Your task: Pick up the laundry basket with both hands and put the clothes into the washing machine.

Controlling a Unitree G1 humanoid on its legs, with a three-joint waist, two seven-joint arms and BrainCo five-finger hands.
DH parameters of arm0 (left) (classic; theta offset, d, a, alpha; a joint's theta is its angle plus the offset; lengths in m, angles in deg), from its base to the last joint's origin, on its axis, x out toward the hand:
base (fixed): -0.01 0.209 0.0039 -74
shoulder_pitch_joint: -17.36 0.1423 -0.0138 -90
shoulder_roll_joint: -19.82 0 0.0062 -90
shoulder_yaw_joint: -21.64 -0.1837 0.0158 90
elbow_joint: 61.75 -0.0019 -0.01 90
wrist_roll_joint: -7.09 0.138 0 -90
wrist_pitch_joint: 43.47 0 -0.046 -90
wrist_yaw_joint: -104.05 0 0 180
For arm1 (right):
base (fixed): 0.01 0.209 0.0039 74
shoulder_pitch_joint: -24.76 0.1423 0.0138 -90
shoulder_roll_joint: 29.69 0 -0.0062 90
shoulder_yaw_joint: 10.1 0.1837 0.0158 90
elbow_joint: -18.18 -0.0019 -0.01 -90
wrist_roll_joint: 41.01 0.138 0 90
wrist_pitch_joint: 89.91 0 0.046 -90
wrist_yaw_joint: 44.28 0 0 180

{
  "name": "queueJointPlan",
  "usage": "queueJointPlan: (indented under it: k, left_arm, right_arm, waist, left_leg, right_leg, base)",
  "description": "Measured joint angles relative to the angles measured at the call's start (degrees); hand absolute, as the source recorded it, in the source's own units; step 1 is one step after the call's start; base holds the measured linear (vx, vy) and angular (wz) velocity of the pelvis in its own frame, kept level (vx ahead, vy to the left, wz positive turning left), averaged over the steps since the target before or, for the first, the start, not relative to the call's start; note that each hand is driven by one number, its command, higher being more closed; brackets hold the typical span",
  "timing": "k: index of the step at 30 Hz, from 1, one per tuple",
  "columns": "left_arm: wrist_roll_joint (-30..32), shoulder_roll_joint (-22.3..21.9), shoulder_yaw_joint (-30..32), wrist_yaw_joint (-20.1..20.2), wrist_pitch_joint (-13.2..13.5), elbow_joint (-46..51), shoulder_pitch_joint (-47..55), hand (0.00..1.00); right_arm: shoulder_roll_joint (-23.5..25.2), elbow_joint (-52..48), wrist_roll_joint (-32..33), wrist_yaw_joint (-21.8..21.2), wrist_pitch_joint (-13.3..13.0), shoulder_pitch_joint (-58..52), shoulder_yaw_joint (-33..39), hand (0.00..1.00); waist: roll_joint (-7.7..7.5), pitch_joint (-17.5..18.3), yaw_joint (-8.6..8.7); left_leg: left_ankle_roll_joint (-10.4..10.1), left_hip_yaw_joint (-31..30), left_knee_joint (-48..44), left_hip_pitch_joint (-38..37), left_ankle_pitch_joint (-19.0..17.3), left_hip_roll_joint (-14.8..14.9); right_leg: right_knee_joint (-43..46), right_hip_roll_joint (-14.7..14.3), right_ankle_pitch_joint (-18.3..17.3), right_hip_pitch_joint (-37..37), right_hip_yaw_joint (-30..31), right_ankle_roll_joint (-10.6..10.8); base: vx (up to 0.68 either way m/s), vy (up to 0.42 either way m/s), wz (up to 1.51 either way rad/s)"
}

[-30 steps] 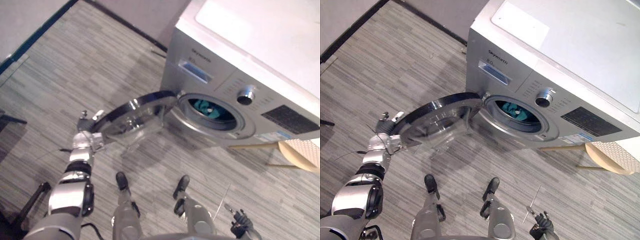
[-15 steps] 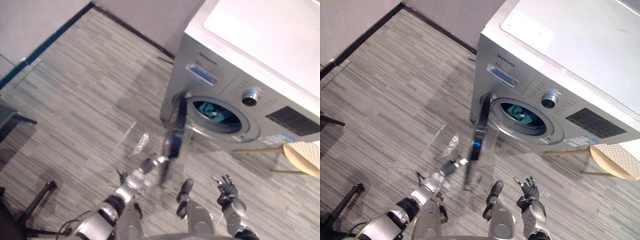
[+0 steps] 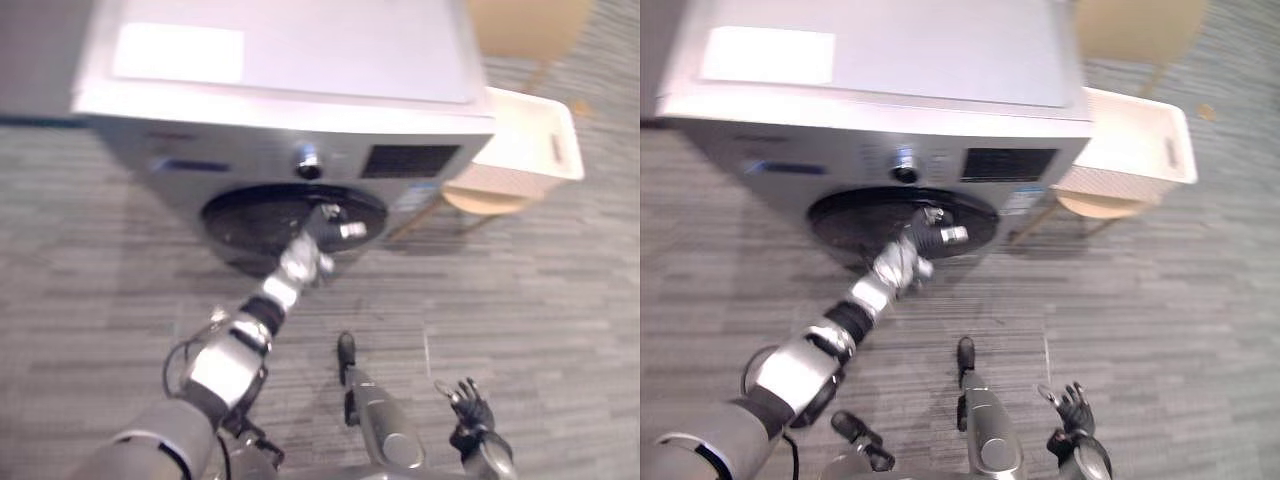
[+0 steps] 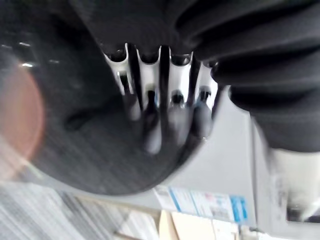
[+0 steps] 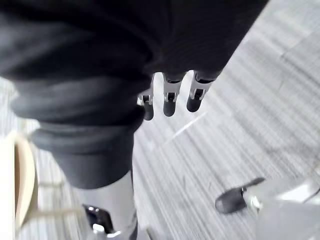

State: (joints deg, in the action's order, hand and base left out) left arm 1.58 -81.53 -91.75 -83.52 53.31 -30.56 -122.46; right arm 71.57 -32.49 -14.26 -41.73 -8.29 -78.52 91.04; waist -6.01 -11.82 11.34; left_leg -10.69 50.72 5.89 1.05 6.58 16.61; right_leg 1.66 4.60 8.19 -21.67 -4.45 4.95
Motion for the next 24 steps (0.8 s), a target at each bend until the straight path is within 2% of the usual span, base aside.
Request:
queueJointPlan:
  k: [1,4,7,9,10,12,13,14,16,19,21,24]
  left_arm:
    - [-0.67,-1.22,2.79,-0.37,-0.10,0.01,0.40,0.00]
    - [-1.31,-2.09,5.16,-0.09,-0.33,2.07,0.27,0.00]
    - [-3.09,-2.96,10.21,-0.12,0.06,5.56,2.90,0.00]
    - [-3.56,-2.97,13.47,-0.44,1.17,8.04,5.88,0.00]
    - [-3.58,-3.44,16.78,-1.54,2.16,9.52,9.60,0.00]
    - [-3.58,-3.67,18.81,-2.33,2.65,9.87,13.97,0.00]
    - [-3.62,-4.61,19.64,-2.60,3.63,10.30,18.56,0.00]
    - [-3.63,-5.84,20.01,-2.72,3.59,10.20,23.50,0.00]
    - [-3.60,-7.19,21.60,-2.47,3.56,9.27,32.13,0.00]
    - [-3.37,-6.76,24.18,-1.81,3.30,4.44,43.92,0.00]
    - [-2.99,-4.12,26.60,-0.03,2.28,-0.39,50.71,0.00]
    - [-2.21,-1.74,31.01,1.41,1.29,-3.51,55.64,0.00]
  right_arm:
    - [0.03,0.44,-0.36,-0.14,0.08,-0.18,0.78,0.00]
    - [1.63,1.00,-0.36,-0.40,0.10,-0.52,2.54,0.00]
    - [3.83,1.17,-0.36,-0.84,0.23,-0.79,2.48,0.00]
    - [5.03,2.03,-0.35,-1.63,0.53,-1.72,2.31,0.00]
    - [5.67,2.13,-0.34,-1.65,1.12,-3.41,2.31,0.00]
    - [5.67,2.07,-0.34,-1.66,1.32,-4.80,2.31,0.00]
    - [5.41,2.07,-0.32,-1.61,1.42,-5.86,2.34,0.00]
    - [5.17,2.03,-0.32,-1.63,1.44,-6.68,2.27,0.00]
    - [5.06,2.00,-0.34,-1.69,1.61,-6.81,2.19,0.00]
    - [4.95,2.86,-0.33,-1.77,1.77,-5.64,2.38,0.00]
    - [4.78,6.00,-0.34,-1.76,1.82,-3.68,2.59,0.00]
    - [4.37,11.15,-0.36,-1.83,2.16,-1.80,3.42,0.00]
  waist:
    - [0.23,0.13,0.75]
    - [0.28,0.16,0.77]
    - [0.34,0.59,0.50]
    - [0.66,2.38,0.32]
    - [1.57,3.59,0.05]
    - [3.12,4.58,-0.08]
    - [4.68,5.49,-0.21]
    - [5.83,6.29,-1.20]
    - [6.76,8.00,-2.42]
    - [6.62,9.81,-3.39]
    - [5.93,10.50,-5.57]
    - [5.95,10.88,-7.45]
  left_leg:
    - [-0.11,1.12,0.00,-0.44,0.05,0.56]
    - [-1.17,2.87,-0.03,-0.73,0.79,1.82]
    - [-1.19,1.88,-0.35,-0.73,0.80,2.32]
    - [-1.11,0.74,-0.32,0.23,0.90,2.21]
    - [-1.05,-0.22,-0.03,0.33,0.85,2.20]
    - [-1.17,-0.45,-0.03,-0.36,0.55,2.51]
    - [-0.79,-0.40,-0.04,-0.99,0.89,2.52]
    - [-0.57,-0.87,-0.04,-1.81,1.25,2.46]
    - [-0.62,-2.80,-0.04,-2.19,1.29,1.81]
    - [-0.18,-7.19,-0.07,-2.72,1.01,0.44]
    - [0.45,-10.82,-0.35,-2.59,0.65,-0.81]
    - [0.76,-15.30,-0.43,-2.82,0.49,-2.54]
  right_leg:
    - [0.45,-0.73,-0.02,-0.39,0.03,-0.07]
    - [2.55,-1.96,-0.02,-1.82,-0.40,-0.17]
    - [3.44,-1.70,-0.17,-1.74,-2.25,-0.40]
    - [3.40,-1.06,-0.89,-1.65,-3.49,-1.49]
    - [3.19,-0.36,-2.06,-0.11,-5.30,-2.69]
    - [3.18,0.03,-2.97,1.47,-6.95,-2.41]
    - [3.23,0.53,-3.64,3.13,-8.64,-2.26]
    - [3.35,1.25,-4.19,4.79,-9.94,-1.89]
    - [3.34,2.38,-4.79,6.76,-11.70,-1.36]
    - [2.89,4.39,-5.52,10.02,-14.73,-0.33]
    - [1.86,5.57,-5.44,12.75,-17.03,0.59]
    - [0.59,7.42,-5.27,16.84,-20.69,1.16]
  base:
    - [0.09,-0.085,-0.59]
    - [0.03,-0.046,-0.22]
    - [-0.04,0.013,0.24]
    - [-0.08,0.019,0.46]
    - [-0.08,0.022,0.48]
    - [-0.06,0.039,0.54]
    - [0.00,0.069,0.70]
    - [0.01,0.078,0.68]
    - [0.02,0.086,0.57]
    - [0.05,0.080,0.73]
    - [0.07,0.063,0.68]
    - [0.06,0.058,0.73]
